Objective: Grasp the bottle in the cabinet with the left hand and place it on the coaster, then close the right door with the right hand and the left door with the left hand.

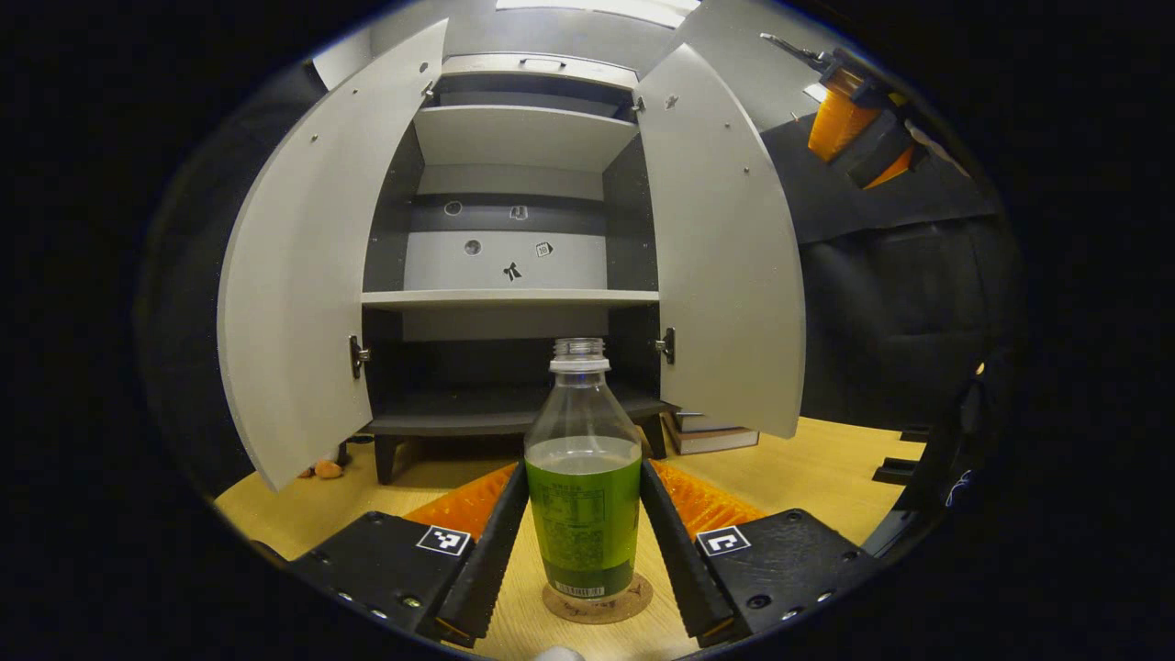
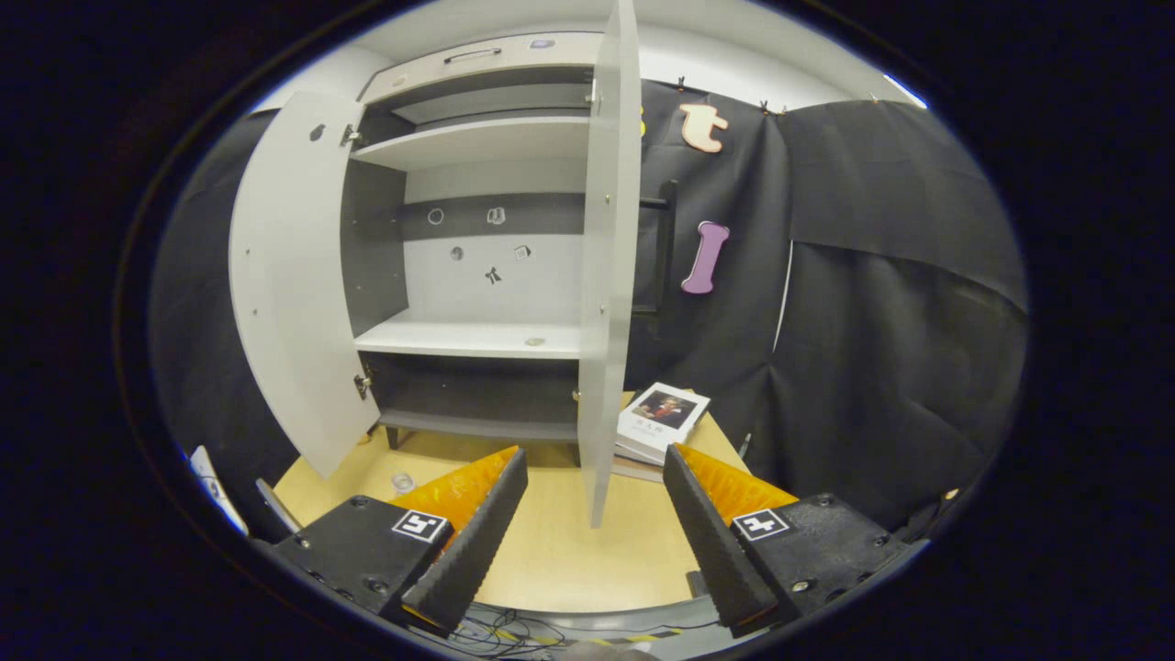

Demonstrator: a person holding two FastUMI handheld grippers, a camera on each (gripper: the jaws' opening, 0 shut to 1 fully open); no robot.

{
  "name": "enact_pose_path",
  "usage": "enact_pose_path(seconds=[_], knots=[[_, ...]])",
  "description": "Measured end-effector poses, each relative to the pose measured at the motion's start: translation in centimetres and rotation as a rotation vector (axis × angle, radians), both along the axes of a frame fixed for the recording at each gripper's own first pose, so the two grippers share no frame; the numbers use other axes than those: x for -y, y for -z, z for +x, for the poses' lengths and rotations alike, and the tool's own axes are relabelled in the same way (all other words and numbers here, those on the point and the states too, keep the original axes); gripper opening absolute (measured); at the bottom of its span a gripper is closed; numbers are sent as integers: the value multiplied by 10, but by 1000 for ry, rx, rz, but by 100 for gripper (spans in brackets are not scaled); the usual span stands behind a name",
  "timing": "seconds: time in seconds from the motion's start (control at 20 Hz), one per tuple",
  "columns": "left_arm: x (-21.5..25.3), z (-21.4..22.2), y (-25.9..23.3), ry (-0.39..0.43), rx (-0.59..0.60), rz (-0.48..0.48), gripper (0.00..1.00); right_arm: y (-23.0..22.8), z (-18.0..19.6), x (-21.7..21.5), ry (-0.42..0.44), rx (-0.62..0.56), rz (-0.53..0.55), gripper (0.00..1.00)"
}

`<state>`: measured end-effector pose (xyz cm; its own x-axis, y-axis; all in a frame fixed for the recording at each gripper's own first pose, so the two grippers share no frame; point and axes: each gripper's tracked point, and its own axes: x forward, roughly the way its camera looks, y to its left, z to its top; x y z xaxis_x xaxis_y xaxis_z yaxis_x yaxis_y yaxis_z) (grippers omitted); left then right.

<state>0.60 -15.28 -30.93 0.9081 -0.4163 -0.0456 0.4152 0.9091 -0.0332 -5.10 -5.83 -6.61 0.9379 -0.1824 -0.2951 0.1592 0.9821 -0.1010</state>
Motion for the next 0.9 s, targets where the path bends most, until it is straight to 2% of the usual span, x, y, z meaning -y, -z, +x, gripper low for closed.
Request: enact_pose_path(seconds=[0.15,0.3,0.5,0.6,0.65,0.7,0.85,0.9], knots=[[3,2,21,-2,-27,-24,74,5,1,0,-6,-35,-31,98],[5,3,21,-6,-17,-40,75,6,3,-3,-14,-53,-52,98],[10,-1,25,12,-25,-25,74,9,5,-7,-21,-69,-31,98],[8,-3,23,14,-26,-15,77,8,4,-7,-26,-67,-35,98],[7,-4,22,13,-21,-9,82,8,3,-7,-26,-64,-33,98],[4,-5,20,13,-20,-6,78,8,1,-7,-27,-62,-30,98],[-3,-7,12,-2,-14,5,95,11,-3,-4,-24,-65,-27,98],[-6,-6,8,-14,-7,6,95,12,-5,-4,-24,-65,-23,98]])
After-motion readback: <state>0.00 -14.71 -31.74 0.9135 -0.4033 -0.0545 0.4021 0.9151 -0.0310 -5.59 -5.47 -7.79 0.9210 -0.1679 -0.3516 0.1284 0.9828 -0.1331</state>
